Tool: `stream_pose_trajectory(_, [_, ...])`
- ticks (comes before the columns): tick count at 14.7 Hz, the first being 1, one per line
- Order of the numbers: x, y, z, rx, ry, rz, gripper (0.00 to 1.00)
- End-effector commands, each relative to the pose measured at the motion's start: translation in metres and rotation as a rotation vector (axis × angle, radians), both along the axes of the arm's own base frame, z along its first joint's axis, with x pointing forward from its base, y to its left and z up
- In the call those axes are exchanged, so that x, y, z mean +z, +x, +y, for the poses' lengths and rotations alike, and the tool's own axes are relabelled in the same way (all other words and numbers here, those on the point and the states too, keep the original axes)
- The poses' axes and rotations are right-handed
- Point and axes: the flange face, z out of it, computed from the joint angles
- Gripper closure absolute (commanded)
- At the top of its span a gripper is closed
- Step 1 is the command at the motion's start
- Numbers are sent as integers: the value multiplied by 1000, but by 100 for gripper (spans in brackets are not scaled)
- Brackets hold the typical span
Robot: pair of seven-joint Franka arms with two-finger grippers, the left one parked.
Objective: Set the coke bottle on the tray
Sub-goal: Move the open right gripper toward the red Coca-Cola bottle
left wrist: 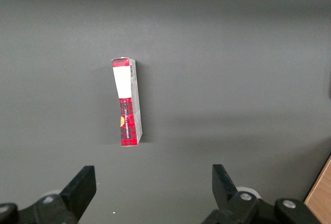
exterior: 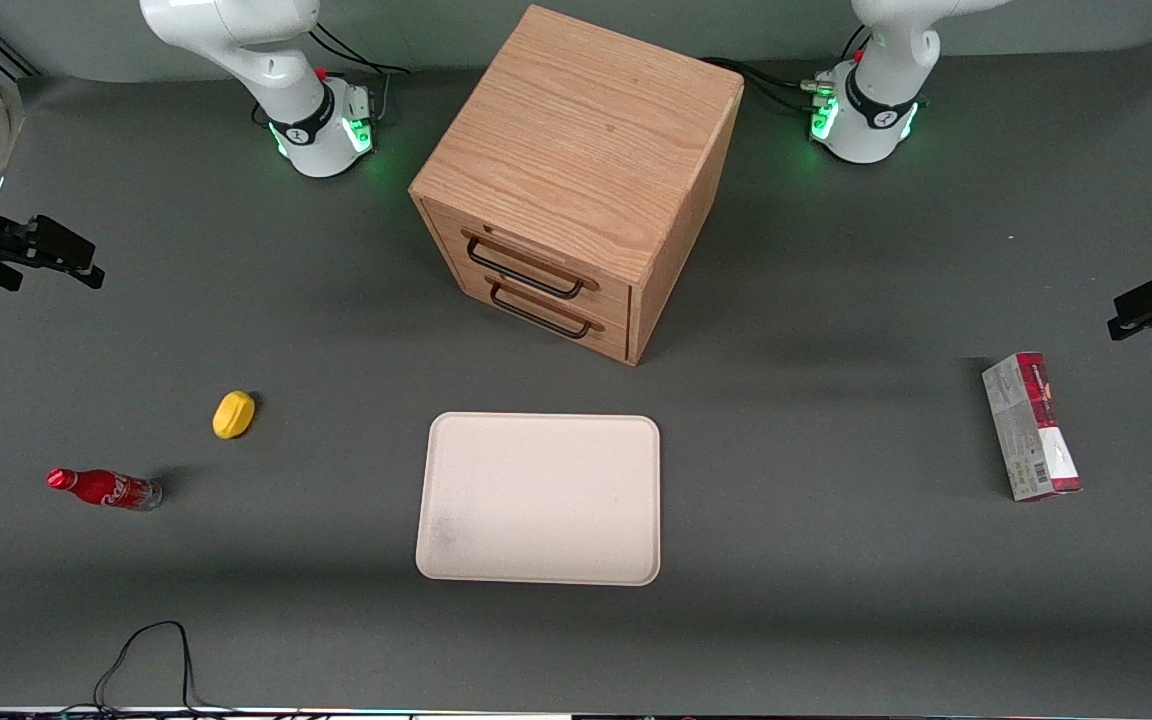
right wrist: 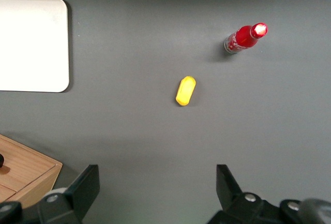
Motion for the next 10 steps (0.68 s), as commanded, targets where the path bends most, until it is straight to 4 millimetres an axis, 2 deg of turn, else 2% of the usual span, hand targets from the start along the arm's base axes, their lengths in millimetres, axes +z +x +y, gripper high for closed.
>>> stream_pose_trajectory(1, [11, -5, -2, -30, -10, -2, 0])
stream_pose_trajectory(3, [11, -5, -2, -37, 16, -3, 0])
stream_pose_trajectory(6, [-7, -8, -5, -38, 14, 49, 0])
stream_pose_trajectory(8, [-7, -4, -28, -58, 12, 40, 1])
stream_pose_trajectory(10, [-20, 12, -47, -7, 3, 39, 1])
